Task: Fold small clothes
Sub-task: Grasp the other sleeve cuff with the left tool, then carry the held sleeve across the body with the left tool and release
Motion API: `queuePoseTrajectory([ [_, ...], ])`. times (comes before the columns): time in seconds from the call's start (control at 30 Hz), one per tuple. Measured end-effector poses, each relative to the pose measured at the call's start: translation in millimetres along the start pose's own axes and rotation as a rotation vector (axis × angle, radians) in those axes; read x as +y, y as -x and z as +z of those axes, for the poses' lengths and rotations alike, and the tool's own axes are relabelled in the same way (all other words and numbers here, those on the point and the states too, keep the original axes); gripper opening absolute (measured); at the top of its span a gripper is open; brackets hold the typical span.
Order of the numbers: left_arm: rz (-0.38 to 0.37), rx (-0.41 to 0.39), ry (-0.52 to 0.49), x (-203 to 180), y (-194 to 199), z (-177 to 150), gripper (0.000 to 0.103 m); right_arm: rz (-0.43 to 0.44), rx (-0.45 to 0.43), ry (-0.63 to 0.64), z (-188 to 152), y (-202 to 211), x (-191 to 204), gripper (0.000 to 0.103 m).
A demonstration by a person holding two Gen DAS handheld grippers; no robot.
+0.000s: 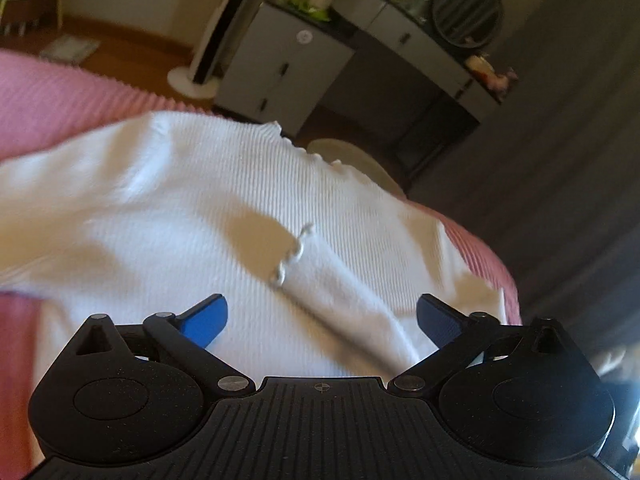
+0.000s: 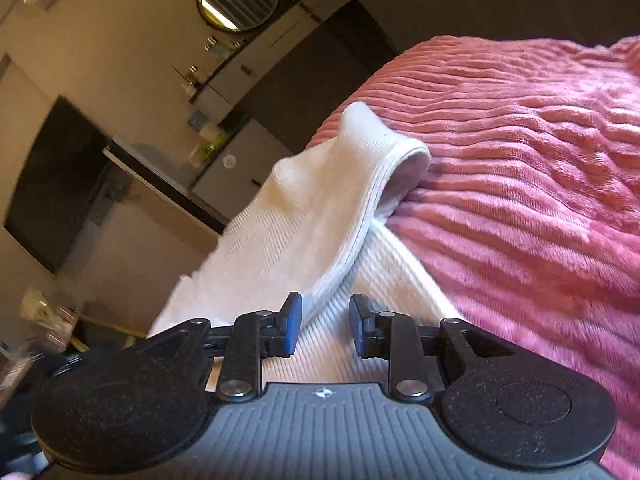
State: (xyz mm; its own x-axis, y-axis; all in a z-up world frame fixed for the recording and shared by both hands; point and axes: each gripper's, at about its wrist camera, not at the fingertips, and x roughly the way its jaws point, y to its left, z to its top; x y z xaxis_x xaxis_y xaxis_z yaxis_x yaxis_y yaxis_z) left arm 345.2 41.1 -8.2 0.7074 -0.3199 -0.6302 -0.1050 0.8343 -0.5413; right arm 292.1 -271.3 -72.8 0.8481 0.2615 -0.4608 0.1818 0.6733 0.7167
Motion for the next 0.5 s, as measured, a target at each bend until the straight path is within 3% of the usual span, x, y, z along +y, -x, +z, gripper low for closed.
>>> queuePoseTrajectory([
  [0.03,-0.006,0.012,0.024,2.8,-11.1,5.1,0.086,0.012,-0.019,0.016,3.1,-0.5,-0.3,0.027],
  [0.2,0.011,0.097,0.043,5.9,-51.8,23.0,0.047,0.043,-0.028,0.026,5.5,-5.6,-1.2,0.036],
  [0.3,-0.019,0.097,0.018,6.9,-59.8,26.6,0.046,0.052,-0.029,0.011,4.7,-9.5,-3.2,0.036],
  [0.4,-0.022,0.125,0.015,8.2,-60.2,29.8,0.029,0.060,-0.030,0.003,4.3,-9.6,-3.2,0.036],
  [0.47,-0.014,0.090,0.007,9.6,-48.9,33.9,0.038,0.064,-0.028,-0.003,4.0,-8.7,-3.9,0.036],
  [0.5,-0.001,0.059,-0.009,9.6,-42.5,35.6,0.056,0.068,-0.027,-0.011,3.9,-8.5,-4.3,0.036],
])
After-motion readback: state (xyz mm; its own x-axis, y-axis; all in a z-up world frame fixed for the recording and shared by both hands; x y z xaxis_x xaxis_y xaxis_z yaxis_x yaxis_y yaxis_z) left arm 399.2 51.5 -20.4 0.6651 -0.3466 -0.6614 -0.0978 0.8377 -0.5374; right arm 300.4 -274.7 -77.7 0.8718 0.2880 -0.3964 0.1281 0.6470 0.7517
